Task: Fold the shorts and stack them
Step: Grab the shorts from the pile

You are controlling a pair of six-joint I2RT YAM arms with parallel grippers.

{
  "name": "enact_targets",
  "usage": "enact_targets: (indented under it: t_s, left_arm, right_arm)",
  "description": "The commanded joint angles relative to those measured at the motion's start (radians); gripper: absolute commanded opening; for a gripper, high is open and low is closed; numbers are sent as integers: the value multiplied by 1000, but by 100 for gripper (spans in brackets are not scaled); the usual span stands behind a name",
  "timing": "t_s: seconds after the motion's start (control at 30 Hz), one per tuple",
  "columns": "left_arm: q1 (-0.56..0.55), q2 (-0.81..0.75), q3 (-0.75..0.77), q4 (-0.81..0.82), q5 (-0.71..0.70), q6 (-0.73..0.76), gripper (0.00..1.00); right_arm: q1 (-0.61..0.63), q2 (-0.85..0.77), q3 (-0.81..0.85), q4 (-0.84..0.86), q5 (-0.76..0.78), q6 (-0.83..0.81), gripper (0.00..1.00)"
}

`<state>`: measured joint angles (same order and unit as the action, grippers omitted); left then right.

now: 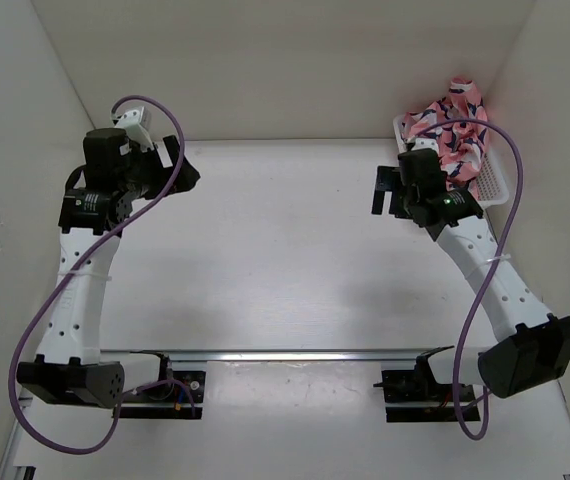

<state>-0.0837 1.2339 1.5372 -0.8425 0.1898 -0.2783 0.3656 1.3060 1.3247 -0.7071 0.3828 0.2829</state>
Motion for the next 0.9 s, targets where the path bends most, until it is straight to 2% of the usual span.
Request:
enact_targets:
  t_s: [0.0, 0.13, 0.33, 0.43, 0.63, 0.87]
  left_arm:
    - [-2, 9, 8, 22, 23, 5, 100]
    - [-2, 48, -3, 2, 23, -4, 100]
    - [-11, 70, -22, -7, 60, 5, 100]
    - [-11, 61, -40, -7, 37, 14, 100]
    - [-11, 104, -49, -7, 76, 25, 100]
    - [-21, 137, -49, -7, 28, 25, 100]
  right_arm:
    - [-28, -22, -4, 11, -2, -17, 100]
    - [-56, -13, -4, 11, -2, -7, 100]
    - [-224, 65, 93, 1, -15, 53, 100]
    - [-337, 185, 215, -11, -70, 90, 100]
    - [-464, 493, 522, -38, -96, 119, 100]
    - [-524, 913, 921, -146, -162, 96, 94]
